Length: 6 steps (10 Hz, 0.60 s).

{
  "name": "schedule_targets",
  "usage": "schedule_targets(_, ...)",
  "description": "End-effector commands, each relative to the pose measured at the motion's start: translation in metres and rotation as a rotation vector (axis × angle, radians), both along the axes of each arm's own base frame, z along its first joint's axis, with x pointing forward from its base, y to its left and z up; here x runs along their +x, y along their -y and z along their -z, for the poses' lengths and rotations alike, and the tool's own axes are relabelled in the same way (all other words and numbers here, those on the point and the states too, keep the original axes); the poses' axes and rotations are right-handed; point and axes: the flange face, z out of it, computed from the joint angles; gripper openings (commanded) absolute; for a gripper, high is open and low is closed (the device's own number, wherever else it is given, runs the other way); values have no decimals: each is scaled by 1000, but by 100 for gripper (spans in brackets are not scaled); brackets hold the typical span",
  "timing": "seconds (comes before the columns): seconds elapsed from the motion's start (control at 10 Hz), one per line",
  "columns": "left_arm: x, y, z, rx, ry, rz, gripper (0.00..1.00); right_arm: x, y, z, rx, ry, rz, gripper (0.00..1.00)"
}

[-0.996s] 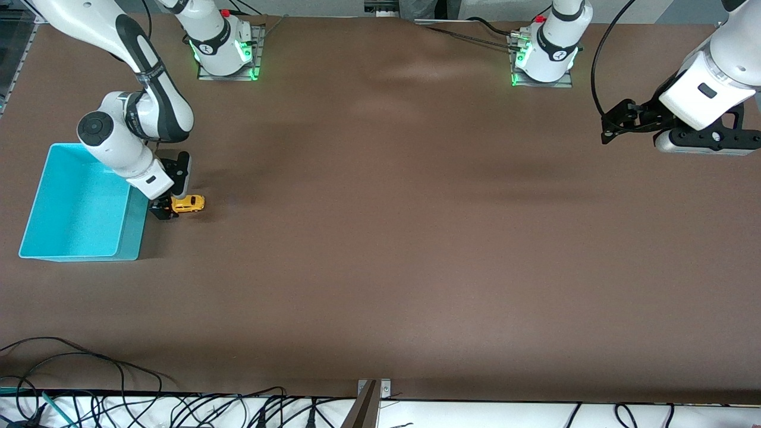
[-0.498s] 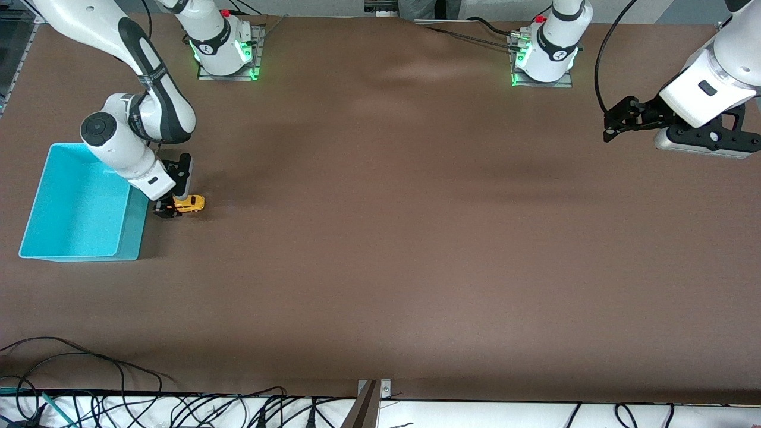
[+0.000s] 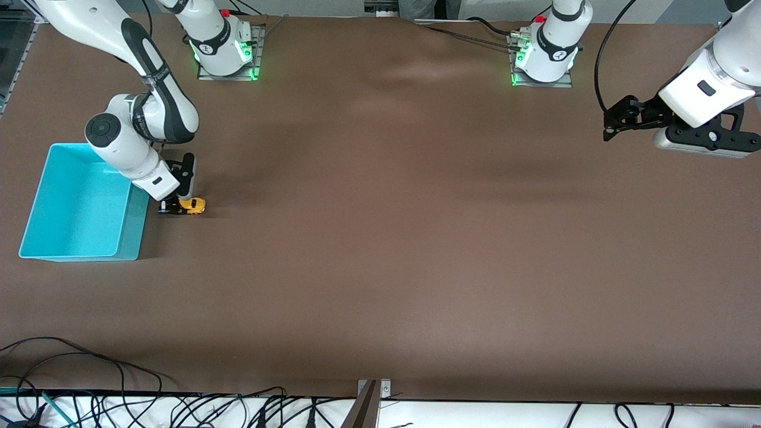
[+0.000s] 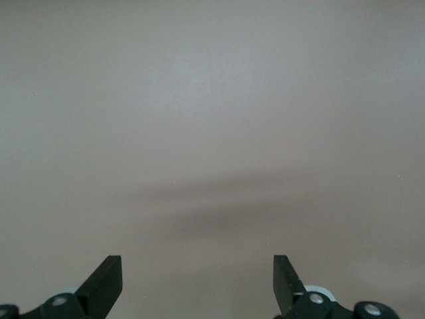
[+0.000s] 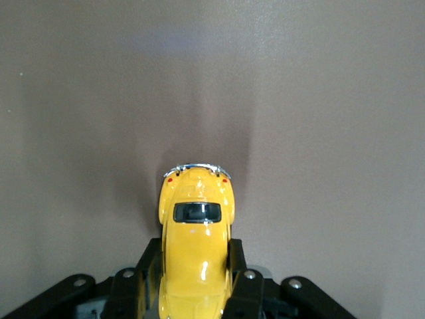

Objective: Wind up and store yellow beetle car
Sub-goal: 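Lower the right gripper and close it on the yellow car, then lift the car with the right gripper and carry it over the bin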

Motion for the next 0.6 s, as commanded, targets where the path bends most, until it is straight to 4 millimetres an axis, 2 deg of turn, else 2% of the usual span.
schedule_targets(0.0, -4, -1, -5, 0, -5, 19, 100, 3, -2, -2, 7, 17, -2, 0)
schedule_targets(0.2, -4, -1, -5, 0, -5, 20, 100, 10, -11, -31, 15, 63, -13, 0)
schedule_targets(0.5, -4, -1, -5, 0, -5, 20, 100, 22, -13, -79, 24, 25, -13, 0)
